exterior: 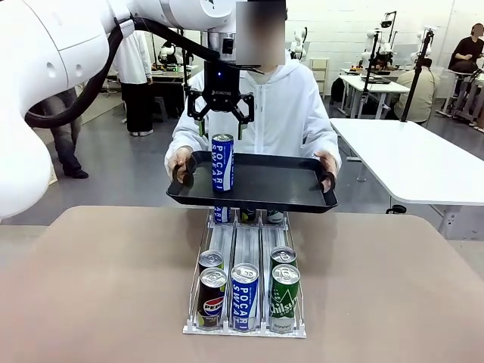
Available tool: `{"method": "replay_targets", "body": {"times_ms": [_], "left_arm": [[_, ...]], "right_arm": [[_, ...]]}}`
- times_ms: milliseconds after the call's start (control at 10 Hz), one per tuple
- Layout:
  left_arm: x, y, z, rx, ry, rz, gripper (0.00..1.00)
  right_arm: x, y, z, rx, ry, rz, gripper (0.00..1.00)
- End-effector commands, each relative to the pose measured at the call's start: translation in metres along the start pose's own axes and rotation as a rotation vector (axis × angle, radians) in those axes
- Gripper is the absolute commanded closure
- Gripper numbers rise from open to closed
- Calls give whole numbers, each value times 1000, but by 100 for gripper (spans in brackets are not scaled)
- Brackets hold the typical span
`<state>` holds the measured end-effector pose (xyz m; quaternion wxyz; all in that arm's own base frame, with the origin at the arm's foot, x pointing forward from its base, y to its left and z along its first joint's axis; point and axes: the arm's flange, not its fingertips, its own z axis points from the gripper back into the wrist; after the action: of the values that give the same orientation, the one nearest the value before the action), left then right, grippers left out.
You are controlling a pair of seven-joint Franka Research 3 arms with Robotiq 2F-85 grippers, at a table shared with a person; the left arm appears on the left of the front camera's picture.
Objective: Retrieve and hand over the desired beverage to the person.
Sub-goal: Place the picked can on the Handle tray extended by the person.
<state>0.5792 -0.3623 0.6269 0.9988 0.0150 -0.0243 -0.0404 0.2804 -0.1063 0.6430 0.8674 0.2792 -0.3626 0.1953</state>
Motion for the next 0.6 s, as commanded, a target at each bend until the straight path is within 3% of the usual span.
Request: {"method": "replay_targets", "body": {"times_ms": [0,400,500], "left_arm": [[18,-8,21,-1,4,-27,0],[-10,11,29,-30,-6,-53,0],[-60,71,26,-76,-20,-218,0]], "right_arm": [[-1,-1,-1,15,-4,9,0],[-1,-1,-1,15,-4,9,0],[-1,-1,-1,15,-4,9,0]]}}
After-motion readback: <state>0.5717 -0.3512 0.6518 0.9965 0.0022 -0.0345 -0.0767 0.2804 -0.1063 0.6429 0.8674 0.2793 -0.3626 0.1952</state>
